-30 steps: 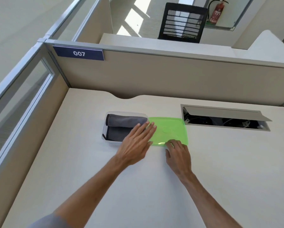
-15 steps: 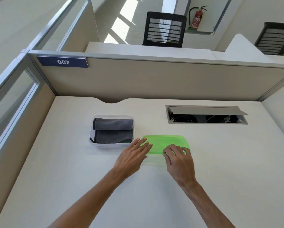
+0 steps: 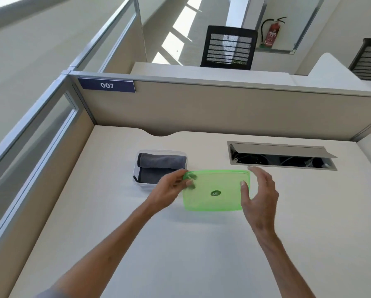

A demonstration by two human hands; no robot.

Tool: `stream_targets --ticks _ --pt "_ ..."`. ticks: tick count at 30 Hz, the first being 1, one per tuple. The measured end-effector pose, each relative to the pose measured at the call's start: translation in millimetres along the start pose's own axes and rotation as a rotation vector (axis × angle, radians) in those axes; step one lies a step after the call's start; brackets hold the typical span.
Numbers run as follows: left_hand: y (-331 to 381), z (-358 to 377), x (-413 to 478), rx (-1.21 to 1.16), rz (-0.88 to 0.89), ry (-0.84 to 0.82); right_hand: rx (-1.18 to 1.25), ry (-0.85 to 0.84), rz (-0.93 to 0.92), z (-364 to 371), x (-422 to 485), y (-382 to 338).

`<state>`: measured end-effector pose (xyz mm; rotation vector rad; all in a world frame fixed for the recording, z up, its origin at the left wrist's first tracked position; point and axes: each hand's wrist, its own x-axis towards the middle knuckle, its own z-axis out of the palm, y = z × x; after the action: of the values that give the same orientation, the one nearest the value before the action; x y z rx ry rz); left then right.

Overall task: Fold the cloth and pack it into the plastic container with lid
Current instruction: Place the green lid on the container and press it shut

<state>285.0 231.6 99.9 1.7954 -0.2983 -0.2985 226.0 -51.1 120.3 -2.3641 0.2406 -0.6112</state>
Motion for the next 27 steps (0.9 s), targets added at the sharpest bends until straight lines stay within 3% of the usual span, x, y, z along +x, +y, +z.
stream_targets --ticks 4,8,11,14,20,27 --pt "4 -48 -7 -0.144 -0.033 -0.009 0.309 -0.167 0.311 27 10 -16" --pt "-1 -86 -10 -0.185 -0.138 0.196 0.349 -0.254 0.347 70 17 -48" --pt "-14 -103 -3 -0.086 -0.222 0.423 0.35 -0.329 0.382 106 22 -68" --pt "-28 -114 9 0.047 -0.235 0.522 0.35 -0.363 0.405 139 29 -80" --pt "-46 -117 33 0.233 -0.28 0.545 0.247 -0.363 0.409 171 46 -92" --pt "-66 -114 42 0.151 -0.388 0.498 0.135 -0.386 0.431 191 55 -73"
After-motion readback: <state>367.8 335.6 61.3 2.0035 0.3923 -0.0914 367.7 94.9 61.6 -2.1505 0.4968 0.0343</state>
